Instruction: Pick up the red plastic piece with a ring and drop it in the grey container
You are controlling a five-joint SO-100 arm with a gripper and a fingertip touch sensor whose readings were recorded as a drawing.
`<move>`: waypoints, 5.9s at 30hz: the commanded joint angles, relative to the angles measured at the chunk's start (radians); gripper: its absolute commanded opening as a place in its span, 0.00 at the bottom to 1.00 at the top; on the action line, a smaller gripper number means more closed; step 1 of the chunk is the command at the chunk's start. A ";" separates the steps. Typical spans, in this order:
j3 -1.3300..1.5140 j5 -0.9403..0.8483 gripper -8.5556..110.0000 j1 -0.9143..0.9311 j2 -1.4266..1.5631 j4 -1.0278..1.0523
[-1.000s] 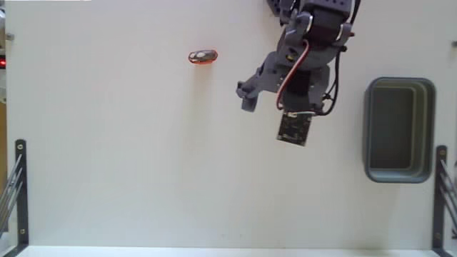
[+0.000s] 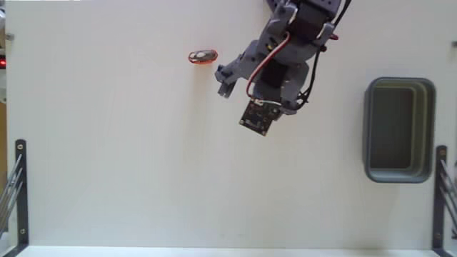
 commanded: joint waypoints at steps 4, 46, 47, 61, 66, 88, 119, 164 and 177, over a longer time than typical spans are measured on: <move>0.004 0.005 1.00 0.066 0.038 0.019; 0.004 0.005 1.00 0.379 0.038 0.019; 0.004 0.005 1.00 0.384 0.038 0.019; 0.004 0.005 1.00 0.490 0.038 0.019; 0.004 0.005 1.00 0.527 0.038 0.019; 0.004 0.005 1.00 0.561 0.038 0.019; 0.019 0.005 1.00 0.561 0.045 0.011; 0.258 0.005 1.00 0.561 0.141 -0.133; 0.316 0.005 1.00 0.561 0.162 -0.169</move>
